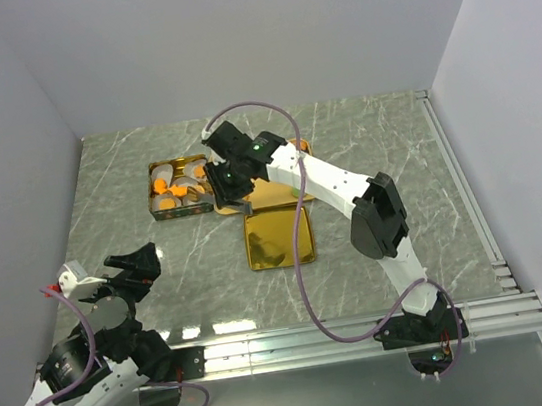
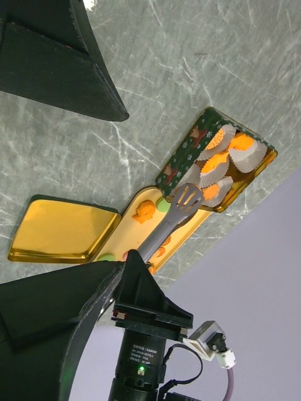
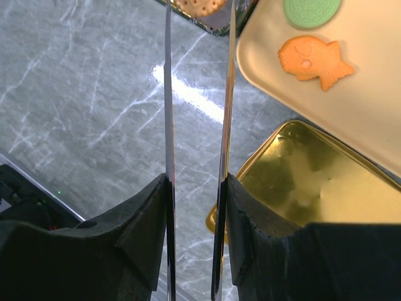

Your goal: Pack the cookies

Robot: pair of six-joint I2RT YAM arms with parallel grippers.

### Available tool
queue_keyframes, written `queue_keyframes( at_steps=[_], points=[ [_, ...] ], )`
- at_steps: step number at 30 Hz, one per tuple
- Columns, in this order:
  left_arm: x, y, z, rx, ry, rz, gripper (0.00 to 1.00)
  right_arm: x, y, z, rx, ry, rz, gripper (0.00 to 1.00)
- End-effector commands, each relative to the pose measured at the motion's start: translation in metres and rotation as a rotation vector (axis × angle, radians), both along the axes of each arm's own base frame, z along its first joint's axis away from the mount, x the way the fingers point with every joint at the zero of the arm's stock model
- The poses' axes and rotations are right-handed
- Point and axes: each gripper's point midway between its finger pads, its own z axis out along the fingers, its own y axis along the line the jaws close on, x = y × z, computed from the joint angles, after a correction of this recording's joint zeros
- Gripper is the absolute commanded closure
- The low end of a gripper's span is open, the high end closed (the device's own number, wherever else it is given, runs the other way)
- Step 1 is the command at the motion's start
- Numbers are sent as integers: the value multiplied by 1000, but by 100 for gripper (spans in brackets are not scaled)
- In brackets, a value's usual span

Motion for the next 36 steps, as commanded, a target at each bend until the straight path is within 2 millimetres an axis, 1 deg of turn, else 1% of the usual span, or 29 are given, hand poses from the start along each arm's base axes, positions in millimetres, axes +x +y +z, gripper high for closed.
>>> queue_keyframes(
  at_steps=[1,4,10,23,26,27,30,31,32,33,35,36],
  points=[
    [-2,3,12,-45,-30,0,1,7,8,20,36,-48,-22,55],
    [-3,3,12,-50,-33,2,1,9,9,18,32,-43,-26,53],
    [-3,4,12,-52,-33,3,1,11,12,18,35,-45,-29,48],
    [-3,3,12,-51,-35,-6,2,15,11,23,39,-65,-51,44],
    [-3,3,12,-51,-34,-5,2,17,8,34,53,-90,-62,44],
    [-3,2,12,-53,-35,-7,1,19,8,44,70,-112,-68,44],
    [-3,3,12,-53,-34,-4,1,26,3,61,98,-148,-85,44],
    [-3,3,12,-55,-35,-5,1,29,-1,72,116,-161,-99,44],
    [-3,3,12,-51,-33,-5,1,35,-7,78,127,-169,-116,44],
    [-3,3,12,-52,-33,-7,1,39,-12,89,146,-185,-129,44],
    [-3,3,12,-54,-34,-7,1,48,-25,96,154,-200,-158,44],
    [-3,2,12,-54,-35,-8,1,59,-41,100,157,-209,-195,44]
  ],
)
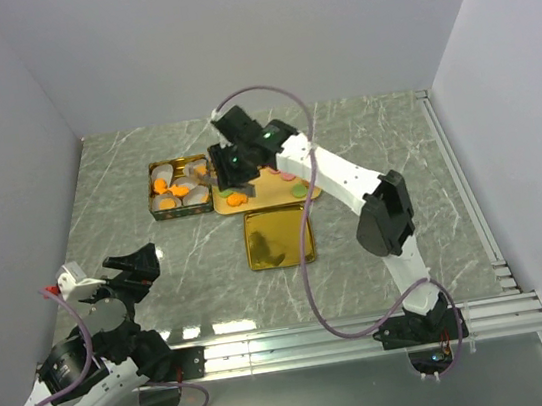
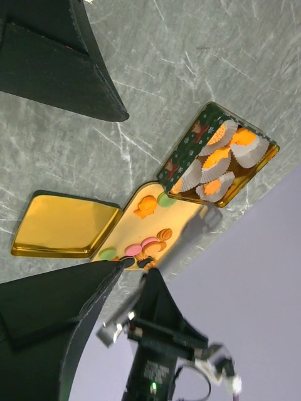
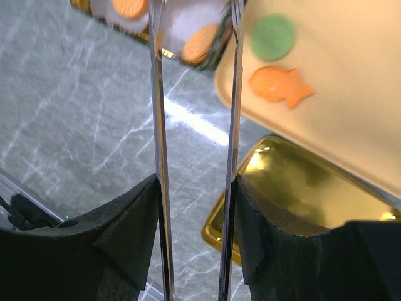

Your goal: Pack the cookies

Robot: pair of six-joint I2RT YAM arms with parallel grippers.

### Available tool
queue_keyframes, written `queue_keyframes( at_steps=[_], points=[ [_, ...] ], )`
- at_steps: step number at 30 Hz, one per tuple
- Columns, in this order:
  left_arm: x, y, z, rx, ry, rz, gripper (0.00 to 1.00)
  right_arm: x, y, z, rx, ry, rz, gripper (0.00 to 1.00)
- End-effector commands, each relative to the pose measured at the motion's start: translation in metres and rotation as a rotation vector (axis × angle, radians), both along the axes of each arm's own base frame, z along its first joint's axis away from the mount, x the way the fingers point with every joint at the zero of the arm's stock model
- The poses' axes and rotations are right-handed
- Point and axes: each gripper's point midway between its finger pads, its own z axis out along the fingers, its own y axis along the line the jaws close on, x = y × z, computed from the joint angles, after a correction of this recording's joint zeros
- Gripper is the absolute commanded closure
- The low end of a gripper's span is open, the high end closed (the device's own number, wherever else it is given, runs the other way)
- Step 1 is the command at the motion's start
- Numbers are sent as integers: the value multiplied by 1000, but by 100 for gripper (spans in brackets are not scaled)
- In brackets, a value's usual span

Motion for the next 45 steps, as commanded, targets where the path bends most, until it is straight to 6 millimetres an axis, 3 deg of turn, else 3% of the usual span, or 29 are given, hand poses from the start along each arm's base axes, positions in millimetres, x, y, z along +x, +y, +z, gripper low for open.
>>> queue_keyframes(
  at_steps=[1,5,6,11,17,21,27,34,45],
  points=[
    [-2,3,11,-37,-27,3,1,37,-39,78,125,-155,-121,44],
    [-3,3,12,-43,-32,-2,1,65,-94,75,109,-154,-229,44],
    [-3,3,12,-43,-32,-2,1,73,-116,73,93,-155,-271,45],
    [-3,4,13,-47,-39,-4,2,91,-185,60,-11,-171,-393,44],
    [-3,3,13,-36,-39,-9,2,101,-266,16,-47,-85,-567,44],
    [-3,4,13,-53,-37,-1,2,94,-309,-25,-69,-8,-670,44],
    [-3,4,12,-54,-34,0,2,80,-348,-68,-98,67,-761,44],
    [-2,2,11,-50,-33,-4,2,62,-380,-113,-129,179,-849,44],
    [-4,3,12,-64,-43,-10,1,20,-384,-167,-199,389,-897,32]
  ],
)
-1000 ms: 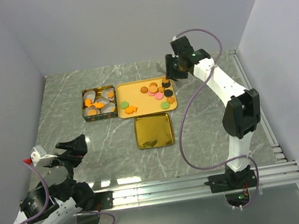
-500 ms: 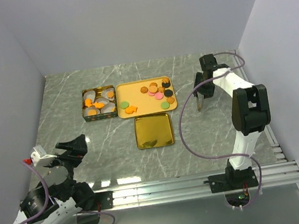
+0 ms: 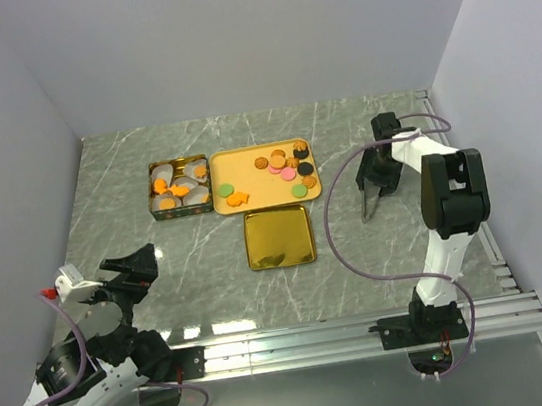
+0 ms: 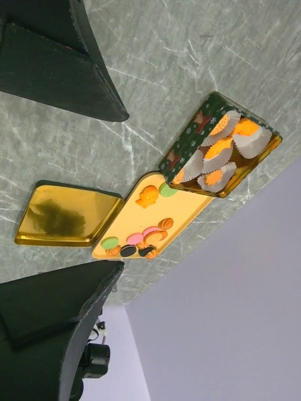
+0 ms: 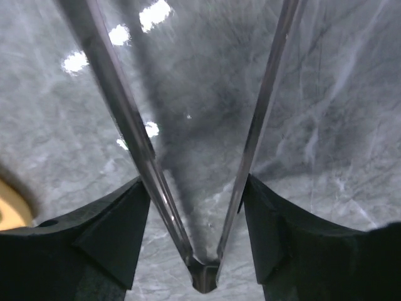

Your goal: Pack the cookies

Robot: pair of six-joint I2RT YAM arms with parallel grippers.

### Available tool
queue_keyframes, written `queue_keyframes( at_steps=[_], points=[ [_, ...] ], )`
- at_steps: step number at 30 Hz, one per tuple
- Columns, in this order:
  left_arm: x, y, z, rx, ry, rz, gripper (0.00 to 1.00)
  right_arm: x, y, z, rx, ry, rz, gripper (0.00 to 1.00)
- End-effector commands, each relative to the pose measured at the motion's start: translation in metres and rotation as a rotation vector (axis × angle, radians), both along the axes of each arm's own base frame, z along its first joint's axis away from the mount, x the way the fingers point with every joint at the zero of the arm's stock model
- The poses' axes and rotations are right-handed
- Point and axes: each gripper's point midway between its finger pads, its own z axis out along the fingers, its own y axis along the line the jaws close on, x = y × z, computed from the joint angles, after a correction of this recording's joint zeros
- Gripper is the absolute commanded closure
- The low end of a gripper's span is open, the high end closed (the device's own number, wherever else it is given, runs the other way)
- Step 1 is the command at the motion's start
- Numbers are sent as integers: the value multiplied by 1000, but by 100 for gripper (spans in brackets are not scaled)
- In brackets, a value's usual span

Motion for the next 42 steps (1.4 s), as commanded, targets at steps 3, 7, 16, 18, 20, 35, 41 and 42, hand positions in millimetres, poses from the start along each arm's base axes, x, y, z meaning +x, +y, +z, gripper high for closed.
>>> queue_keyframes(
  at_steps=[3,7,16,18,20,35,41,42],
  points=[
    [-2,6,7,-31,-18,20,1,-22,-6,-9,-36,71,-56,26],
    [-2,8,7,-38,-15,28,1,-31,-13,17,-90,62,-70,13],
    [7,-11,6,100,15,-22,1,-27,31,173,-74,-182,2,2],
    [13,-29,-2,198,56,-84,1,-30,56,202,-42,-238,64,2],
    [16,-50,-3,244,83,-163,0,-39,80,217,-4,-273,120,1],
    [42,-210,-82,434,538,-577,7,-101,161,215,318,-332,404,2],
    [48,-221,-161,545,845,-518,12,-118,164,216,351,-335,507,2],
    [49,-223,-165,562,863,-512,13,-121,166,215,368,-331,507,2]
  ],
)
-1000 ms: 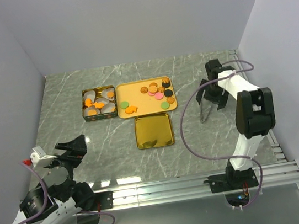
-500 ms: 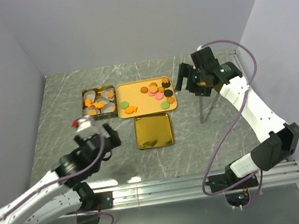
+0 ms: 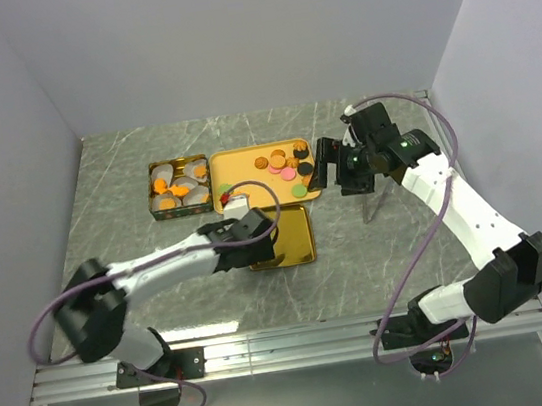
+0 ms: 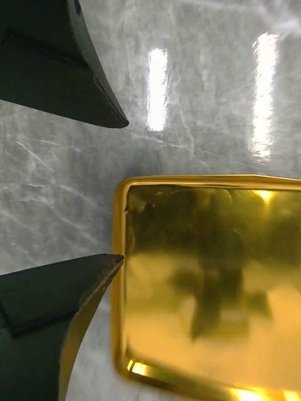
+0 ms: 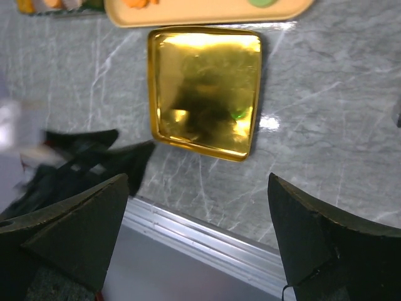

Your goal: Pack the cookies

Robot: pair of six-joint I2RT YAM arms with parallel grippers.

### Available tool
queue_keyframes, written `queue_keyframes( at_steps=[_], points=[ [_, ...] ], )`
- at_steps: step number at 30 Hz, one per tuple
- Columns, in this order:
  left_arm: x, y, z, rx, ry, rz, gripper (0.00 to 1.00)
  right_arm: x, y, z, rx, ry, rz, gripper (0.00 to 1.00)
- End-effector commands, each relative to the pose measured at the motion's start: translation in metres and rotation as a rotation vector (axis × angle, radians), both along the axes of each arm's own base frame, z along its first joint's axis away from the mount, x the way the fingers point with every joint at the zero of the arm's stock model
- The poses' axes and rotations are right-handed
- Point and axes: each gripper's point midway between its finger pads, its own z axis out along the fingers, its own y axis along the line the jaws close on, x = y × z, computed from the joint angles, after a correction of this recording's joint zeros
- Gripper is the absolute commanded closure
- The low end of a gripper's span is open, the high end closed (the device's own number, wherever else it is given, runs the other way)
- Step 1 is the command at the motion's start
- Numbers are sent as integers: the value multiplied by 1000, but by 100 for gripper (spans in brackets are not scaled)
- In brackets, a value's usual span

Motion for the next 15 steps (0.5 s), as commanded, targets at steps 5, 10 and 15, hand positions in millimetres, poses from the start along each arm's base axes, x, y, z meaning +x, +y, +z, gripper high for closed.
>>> queue_keyframes(
  at_steps=[5,10,15],
  points=[
    [14,-13,-26,47,104,35,17,-20,14,12,112,-52,83,3],
    [30,-2,-36,40,125,34,28,-16,2,21,46,-82,57,3],
    [41,-1,-53,10,132,6,45,-10,-5,15,-2,-81,30,3]
  ],
)
